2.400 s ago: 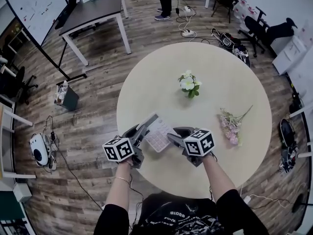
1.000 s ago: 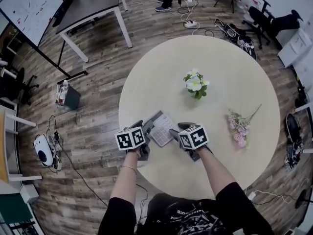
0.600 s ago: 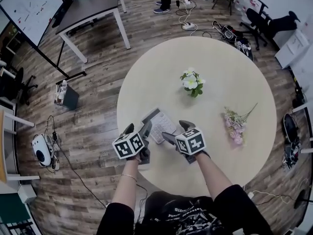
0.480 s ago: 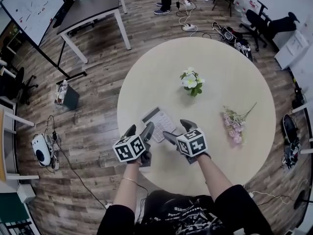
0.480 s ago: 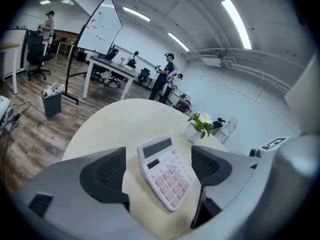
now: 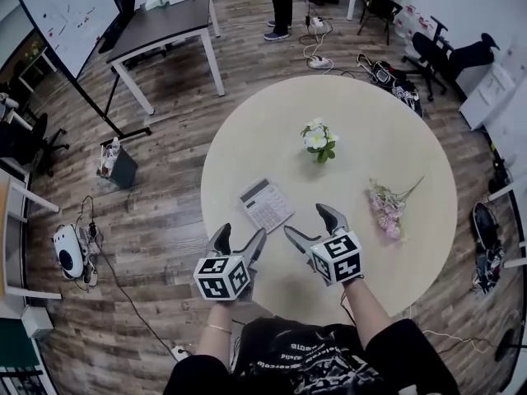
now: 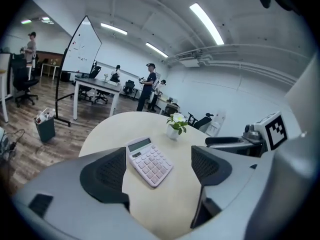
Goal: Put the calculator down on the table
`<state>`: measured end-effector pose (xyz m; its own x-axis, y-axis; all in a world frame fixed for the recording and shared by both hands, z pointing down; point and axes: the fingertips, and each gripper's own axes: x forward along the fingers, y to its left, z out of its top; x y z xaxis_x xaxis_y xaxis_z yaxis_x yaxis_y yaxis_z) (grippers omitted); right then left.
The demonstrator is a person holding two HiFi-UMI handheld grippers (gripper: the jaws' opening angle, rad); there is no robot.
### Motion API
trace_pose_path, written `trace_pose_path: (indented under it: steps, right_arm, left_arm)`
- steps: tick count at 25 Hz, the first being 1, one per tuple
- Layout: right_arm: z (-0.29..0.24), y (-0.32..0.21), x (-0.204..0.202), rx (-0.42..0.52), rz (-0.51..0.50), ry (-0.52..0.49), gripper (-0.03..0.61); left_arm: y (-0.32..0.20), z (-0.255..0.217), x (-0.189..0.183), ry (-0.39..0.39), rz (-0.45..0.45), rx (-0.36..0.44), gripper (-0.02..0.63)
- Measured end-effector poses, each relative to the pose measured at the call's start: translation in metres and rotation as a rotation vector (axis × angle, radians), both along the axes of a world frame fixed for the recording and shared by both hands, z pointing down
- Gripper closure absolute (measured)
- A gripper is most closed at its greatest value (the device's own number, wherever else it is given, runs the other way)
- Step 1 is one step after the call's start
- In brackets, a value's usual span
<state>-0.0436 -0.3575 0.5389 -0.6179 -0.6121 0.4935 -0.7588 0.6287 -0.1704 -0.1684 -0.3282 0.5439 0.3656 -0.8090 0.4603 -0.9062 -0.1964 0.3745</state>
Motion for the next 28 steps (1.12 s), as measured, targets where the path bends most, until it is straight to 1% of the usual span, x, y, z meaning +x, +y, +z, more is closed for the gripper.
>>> trace_pose_path:
  steps: [4,8,17,20,24,28]
  right_arm:
    - [-0.020,0.025,0.008,0.060,-0.003,0.013,0.169]
    - [-0.036,0.053,0.022,0.102,-0.001,0.019,0.170]
    - [-0.052,0.122,0.063,0.186,0.051,0.013,0.175]
    - [-0.054,0.142,0.079,0.205,0.078,0.019,0.176]
    - [-0.054,0.169,0.097,0.213,0.119,0.028,0.178]
    - [-0.045,0.182,0.108,0.187,0.135,0.018,0.178]
  left_arm:
    - [0.035,-0.012,0.003,-0.062,0.029,0.032,0.204]
    - [0.068,-0.025,0.017,-0.104,0.079,0.074,0.204]
    - [0.127,-0.041,0.060,-0.126,0.184,0.177,0.206]
    - [0.145,-0.040,0.070,-0.135,0.209,0.183,0.206]
    - [0.165,-0.039,0.072,-0.148,0.213,0.185,0.206]
    - [0.171,-0.034,0.075,-0.168,0.228,0.180,0.206]
